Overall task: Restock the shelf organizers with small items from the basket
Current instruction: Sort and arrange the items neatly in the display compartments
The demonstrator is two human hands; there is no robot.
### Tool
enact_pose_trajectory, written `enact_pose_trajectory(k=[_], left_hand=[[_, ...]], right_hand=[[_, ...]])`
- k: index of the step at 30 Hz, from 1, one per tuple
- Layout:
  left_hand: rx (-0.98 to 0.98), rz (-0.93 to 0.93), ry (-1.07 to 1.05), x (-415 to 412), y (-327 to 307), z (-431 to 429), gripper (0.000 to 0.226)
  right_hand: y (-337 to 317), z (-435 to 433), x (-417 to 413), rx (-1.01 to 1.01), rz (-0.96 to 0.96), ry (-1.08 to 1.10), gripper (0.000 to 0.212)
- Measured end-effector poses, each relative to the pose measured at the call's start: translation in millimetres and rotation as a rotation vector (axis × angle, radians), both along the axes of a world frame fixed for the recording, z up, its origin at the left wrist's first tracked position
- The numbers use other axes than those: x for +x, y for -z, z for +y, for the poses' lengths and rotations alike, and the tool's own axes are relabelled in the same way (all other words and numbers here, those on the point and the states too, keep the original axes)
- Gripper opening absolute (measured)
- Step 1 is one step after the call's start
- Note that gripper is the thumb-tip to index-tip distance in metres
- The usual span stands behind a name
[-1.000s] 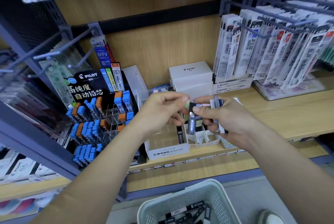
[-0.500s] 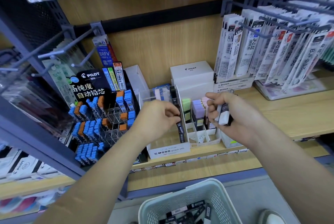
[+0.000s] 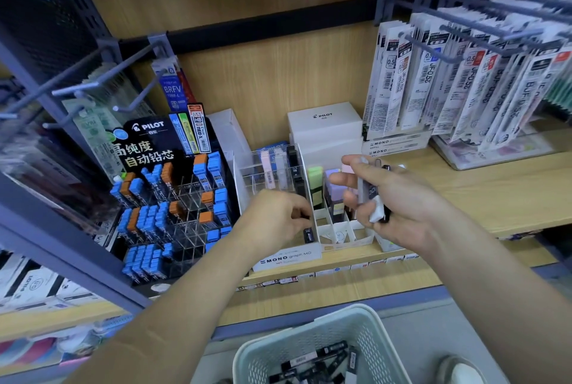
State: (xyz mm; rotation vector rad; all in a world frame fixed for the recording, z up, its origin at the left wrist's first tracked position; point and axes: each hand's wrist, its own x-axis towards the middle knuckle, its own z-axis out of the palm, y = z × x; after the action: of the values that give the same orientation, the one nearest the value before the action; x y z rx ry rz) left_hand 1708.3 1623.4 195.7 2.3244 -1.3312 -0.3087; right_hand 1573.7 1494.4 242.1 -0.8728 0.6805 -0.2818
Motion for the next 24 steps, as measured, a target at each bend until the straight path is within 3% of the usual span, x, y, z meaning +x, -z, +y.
enact_pose_trajectory(k=[8,14,18,20,24], left_hand=[[0.086,-0.138,0.089,1,11,0,0.016],[0.062,-0.221,0.106,2,17,1,0.021],[0.062,-0.155,0.059,3,5,2,0.019],[-0.051,-0.028,-0.04,4,-7,1,0.009],[-0.449,0.681,-0.21,-1,-40,-1,0.013]], right_hand=[[4,-5,1,0.024,-0.016,0.006,0.027],[3,-4,-2,0.04,0.003,-0.108,0.022],[2,-3,-4,-0.011,0.022,-0.149,0.02],[3,-3,-4,-0.066,0.033,-0.156,0.022],[4,0,-4,-0.147,0.032,-0.225,0.025]])
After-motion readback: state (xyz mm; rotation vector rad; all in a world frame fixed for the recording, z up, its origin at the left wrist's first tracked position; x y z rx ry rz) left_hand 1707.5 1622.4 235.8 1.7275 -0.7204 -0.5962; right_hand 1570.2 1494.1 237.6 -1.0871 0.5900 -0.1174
